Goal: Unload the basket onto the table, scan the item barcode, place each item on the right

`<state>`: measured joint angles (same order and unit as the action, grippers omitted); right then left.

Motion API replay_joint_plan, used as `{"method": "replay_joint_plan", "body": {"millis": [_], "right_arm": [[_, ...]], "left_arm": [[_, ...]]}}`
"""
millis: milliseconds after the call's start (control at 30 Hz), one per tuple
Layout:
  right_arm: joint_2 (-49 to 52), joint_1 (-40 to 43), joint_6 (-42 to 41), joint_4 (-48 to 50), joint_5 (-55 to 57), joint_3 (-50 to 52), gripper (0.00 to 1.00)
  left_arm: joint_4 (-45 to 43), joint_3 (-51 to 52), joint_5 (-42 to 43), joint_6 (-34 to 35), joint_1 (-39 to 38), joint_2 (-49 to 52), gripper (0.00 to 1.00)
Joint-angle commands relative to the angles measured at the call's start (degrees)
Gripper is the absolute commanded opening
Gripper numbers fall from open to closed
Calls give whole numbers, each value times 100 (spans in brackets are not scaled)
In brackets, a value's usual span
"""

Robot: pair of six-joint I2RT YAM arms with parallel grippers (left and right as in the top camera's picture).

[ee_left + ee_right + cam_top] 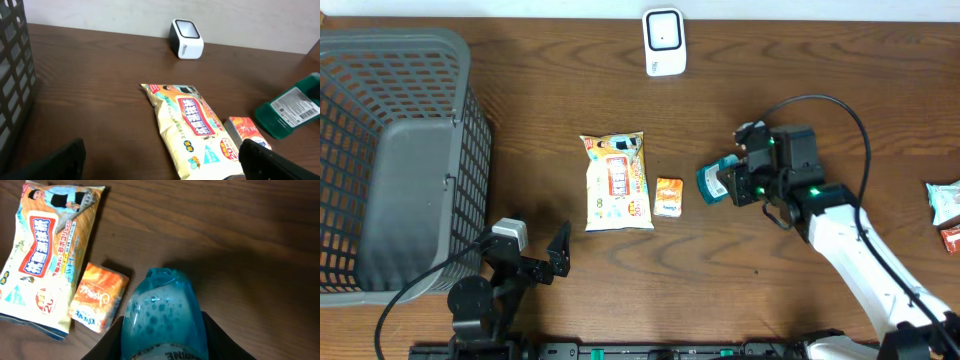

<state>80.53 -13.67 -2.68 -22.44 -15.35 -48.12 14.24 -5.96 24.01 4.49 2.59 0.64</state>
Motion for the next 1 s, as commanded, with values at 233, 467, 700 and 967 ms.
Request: {"method": "replay_joint_plan", "body": {"millis": [233,467,700,967], "right_arm": [[210,-337,107,-1893,1386,-1464,9],[339,-452,105,-1878,1663,-1543,7],[1003,-566,105,-1738,2105,-1493,9],[1263,-782,76,-1694,2098,-1517,34]], "left_arm": [[68,114,-11,33,24,-4,98],[68,114,-11,33,24,-4,98],[66,114,-11,33,24,-4,98],[68,114,-11,33,24,-4,98]]}}
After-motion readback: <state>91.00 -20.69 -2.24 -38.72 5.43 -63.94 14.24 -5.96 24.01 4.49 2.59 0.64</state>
